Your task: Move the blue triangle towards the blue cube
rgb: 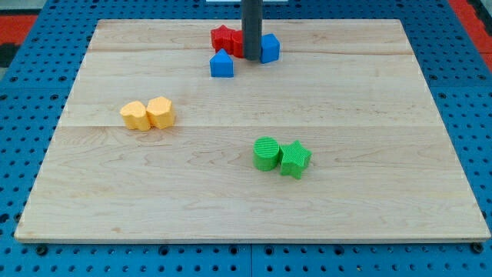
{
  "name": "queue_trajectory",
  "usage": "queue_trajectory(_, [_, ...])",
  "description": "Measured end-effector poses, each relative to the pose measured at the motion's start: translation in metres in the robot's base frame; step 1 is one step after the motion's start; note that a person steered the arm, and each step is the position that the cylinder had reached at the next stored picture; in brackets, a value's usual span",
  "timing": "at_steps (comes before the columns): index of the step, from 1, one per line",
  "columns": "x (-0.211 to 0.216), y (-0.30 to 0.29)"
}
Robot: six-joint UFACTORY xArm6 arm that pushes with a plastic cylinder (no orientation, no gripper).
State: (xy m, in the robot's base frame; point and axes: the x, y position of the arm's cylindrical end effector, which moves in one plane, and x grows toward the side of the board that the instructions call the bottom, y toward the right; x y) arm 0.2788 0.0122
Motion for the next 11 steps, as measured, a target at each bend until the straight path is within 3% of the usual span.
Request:
queue_trajectory(2, [-0.008, 0.059])
queue_trajectory(3, [0.032, 0.065])
queue_trajectory(4, [0.075, 0.006])
queue_trajectory(5, [0.063, -0.093])
queue_trajectory(6, [0.049, -0.132])
queue_trajectory(7, [0.026, -0.102])
queue_trajectory(9, [0.026, -0.017])
queue_trajectory(11, [0.093, -0.032])
